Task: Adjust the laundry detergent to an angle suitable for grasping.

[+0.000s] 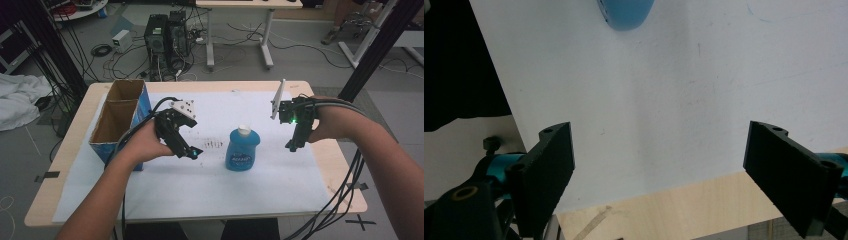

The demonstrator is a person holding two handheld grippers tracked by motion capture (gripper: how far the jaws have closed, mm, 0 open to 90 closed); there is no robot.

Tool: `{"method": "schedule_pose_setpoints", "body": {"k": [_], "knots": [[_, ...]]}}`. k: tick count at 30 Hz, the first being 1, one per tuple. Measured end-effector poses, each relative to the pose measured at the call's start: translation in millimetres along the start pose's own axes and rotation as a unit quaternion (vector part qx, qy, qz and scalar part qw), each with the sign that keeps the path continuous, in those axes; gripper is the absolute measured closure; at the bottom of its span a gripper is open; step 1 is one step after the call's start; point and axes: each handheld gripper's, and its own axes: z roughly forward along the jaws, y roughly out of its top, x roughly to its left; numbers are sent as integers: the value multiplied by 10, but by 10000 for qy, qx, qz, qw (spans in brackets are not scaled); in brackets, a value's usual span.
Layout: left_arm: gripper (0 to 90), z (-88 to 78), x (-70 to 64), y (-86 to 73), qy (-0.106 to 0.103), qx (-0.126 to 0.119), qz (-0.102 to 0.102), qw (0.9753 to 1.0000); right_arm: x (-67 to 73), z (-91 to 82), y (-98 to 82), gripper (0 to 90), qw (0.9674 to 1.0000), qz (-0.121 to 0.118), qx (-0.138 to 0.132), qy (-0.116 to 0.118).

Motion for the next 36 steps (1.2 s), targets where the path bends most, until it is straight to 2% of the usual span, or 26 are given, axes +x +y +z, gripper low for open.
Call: {"method": "schedule_pose_setpoints", "body": {"k": [5,6,9,12,16,26,32,34,36], "knots": [[17,59,12,1,-103,-86,-41,9999,0,11,3,122,10000,22,15,13],[17,117,30,-10,-284,-224,-124,9993,0,11,5,121,10000,36,8,5],[17,161,57,-23,-511,-411,-252,9975,-4,16,9,122,10000,10,17,6],[17,206,74,-25,-522,-365,-293,9975,-15,23,11,122,10000,-20,2,11],[17,257,94,-26,-660,-411,-340,9964,-9,24,14,122,10000,33,35,18],[17,321,108,82,-766,-459,-357,9954,-20,33,15,122,10000,7,19,29],[17,385,116,246,-730,-296,-234,9966,-23,41,26,122,10000,6,33,36],[17,385,116,246,-730,-296,-234,9966,-28,46,28,122,10000,-19,14,32],[17,458,133,351,-736,-174,-201,9969,-31,49,27,121,10000,0,24,37]]}}
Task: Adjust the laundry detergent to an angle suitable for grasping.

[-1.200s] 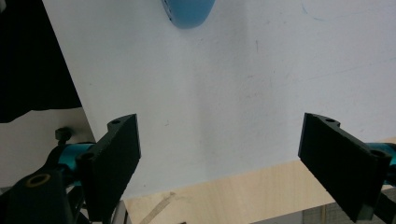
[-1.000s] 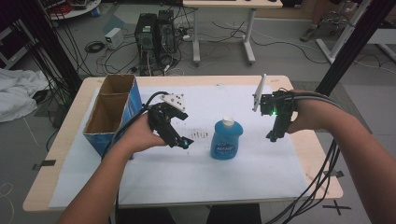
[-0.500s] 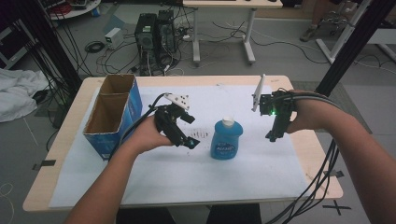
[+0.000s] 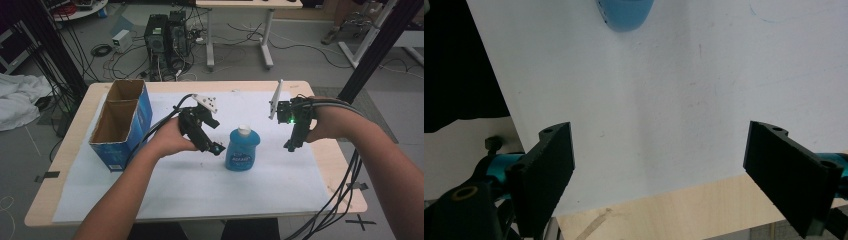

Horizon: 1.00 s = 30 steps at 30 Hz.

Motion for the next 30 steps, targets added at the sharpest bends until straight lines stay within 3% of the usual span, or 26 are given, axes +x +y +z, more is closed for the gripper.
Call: {"method": "schedule_pose_setpoints", "body": {"k": [14,30], "knots": [[17,227,10,292,-9,264,244,9994,-12,14,-51,122,10000,75,-12,21],[17,416,30,401,-10,471,323,9984,6,56,-252,122,9997,201,-98,54]]}}
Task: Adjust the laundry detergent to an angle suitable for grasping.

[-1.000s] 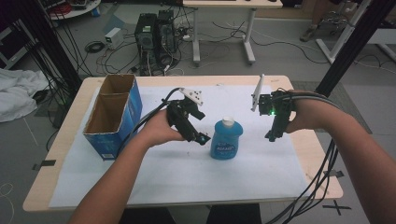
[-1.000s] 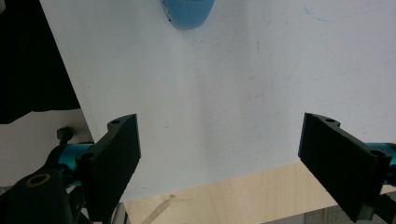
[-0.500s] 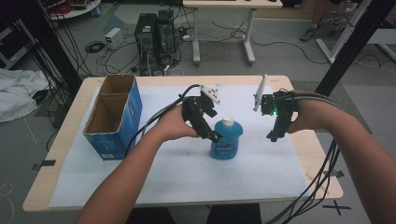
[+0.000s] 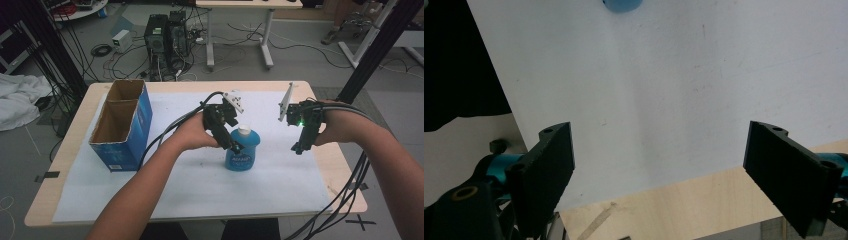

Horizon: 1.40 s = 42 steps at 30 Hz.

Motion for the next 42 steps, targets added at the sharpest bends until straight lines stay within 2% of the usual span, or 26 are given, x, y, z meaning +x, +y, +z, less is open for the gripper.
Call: {"method": "schedule_pose_setpoints", "body": {"k": [7,11,20,25,26,28,42], "knots": [[17,89,19,38,79,110,85,9999,-11,24,-60,122,10000,45,4,8],[17,115,27,44,28,113,40,9999,-17,31,-66,121,10000,33,0,21],[20,235,-10,94,141,257,179,9994,-45,55,-45,122,10000,19,8,36],[26,248,-12,101,123,251,143,9995,-41,58,-35,122,10000,62,20,29],[27,298,-21,121,173,329,143,9992,-45,69,-29,122,10000,42,16,40],[81,306,-12,122,186,340,134,9992,-44,76,-28,121,10000,39,6,39],[147,371,-6,120,301,560,224,9977,-49,80,-57,122,9999,110,24,50]]}}
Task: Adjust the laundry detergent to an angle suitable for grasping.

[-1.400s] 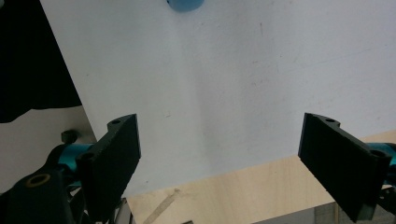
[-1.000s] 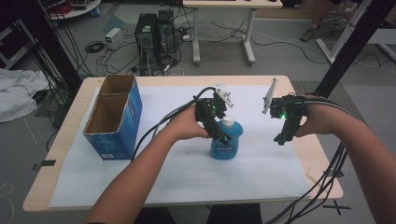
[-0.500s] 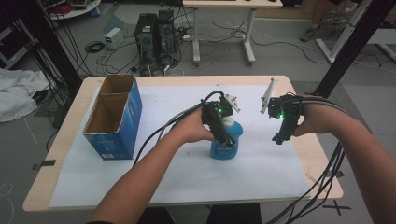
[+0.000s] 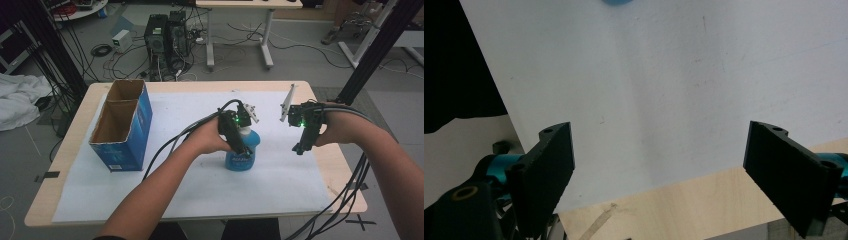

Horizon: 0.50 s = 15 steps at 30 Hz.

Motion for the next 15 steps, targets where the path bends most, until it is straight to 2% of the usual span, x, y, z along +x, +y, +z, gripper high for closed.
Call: {"method": "schedule_pose_setpoints", "body": {"k": [2,4,9,15], "knots": [[147,5,8,-5,18,52,-8,10000,-1,0,0,122,10000,-15,-9,1],[168,3,-10,-1,23,4,-40,10000,0,2,5,122,10000,-39,-6,0],[206,10,-12,-3,-19,84,17,10000,-4,7,9,122,10000,-23,4,10],[299,-3,-15,-10,-21,65,42,10000,-6,13,24,122,10000,-40,9,11]]}}
